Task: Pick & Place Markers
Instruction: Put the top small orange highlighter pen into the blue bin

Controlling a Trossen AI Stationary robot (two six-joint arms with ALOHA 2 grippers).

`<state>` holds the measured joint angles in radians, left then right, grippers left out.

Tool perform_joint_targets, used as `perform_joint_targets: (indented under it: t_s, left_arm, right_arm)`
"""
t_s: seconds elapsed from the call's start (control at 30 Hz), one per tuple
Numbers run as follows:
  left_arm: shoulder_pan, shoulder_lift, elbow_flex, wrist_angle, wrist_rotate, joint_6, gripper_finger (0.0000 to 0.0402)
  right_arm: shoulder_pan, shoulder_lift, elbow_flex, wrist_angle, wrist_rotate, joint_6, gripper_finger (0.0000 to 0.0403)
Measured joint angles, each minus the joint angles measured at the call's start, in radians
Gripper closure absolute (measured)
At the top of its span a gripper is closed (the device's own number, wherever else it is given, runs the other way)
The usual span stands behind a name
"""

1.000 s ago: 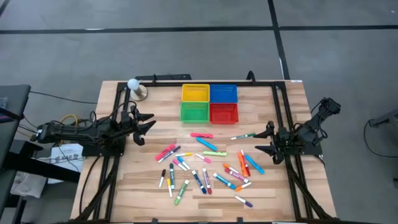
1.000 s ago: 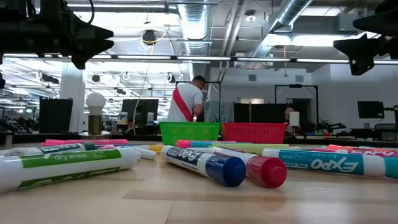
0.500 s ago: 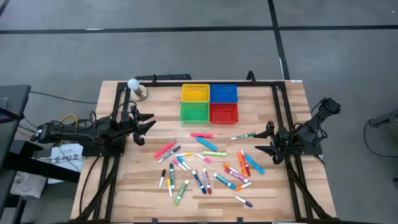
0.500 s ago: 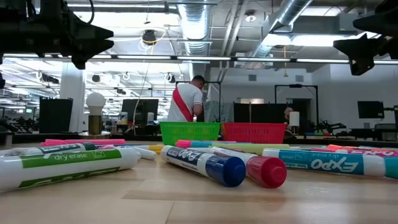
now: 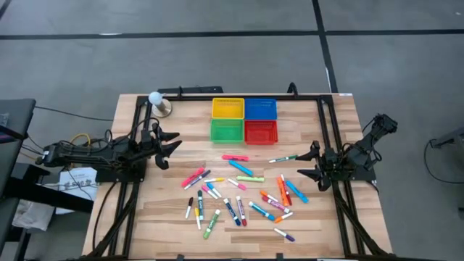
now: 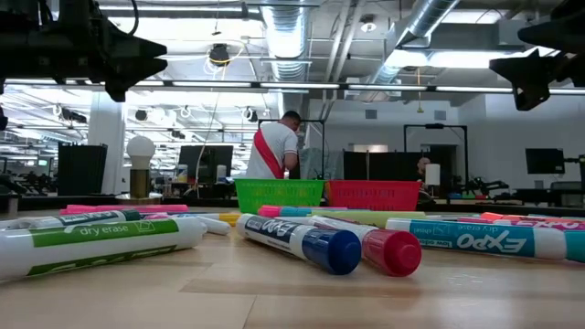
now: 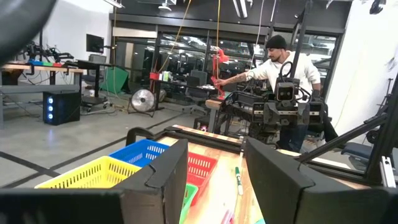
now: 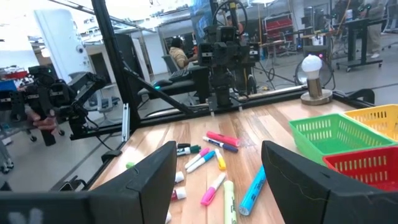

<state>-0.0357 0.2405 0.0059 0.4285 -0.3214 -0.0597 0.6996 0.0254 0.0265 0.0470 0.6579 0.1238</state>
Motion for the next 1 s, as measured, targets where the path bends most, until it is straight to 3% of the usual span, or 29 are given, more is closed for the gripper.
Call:
perform_joint_targets:
  t_s: [0.6,1.0]
  left_arm:
    - [0.0,0.0,0.0,0.016,0.0,0.002,0.0241]
    - [0.0,0.0,0.0,0.036,0.0,0.003,0.0241]
  right_arm:
    - [-0.13,0.0,0.0,0.357,0.0,-0.027,0.0177]
    - [-0.195,0.0,0.0,0.409,-0.003,0.082,0.0177]
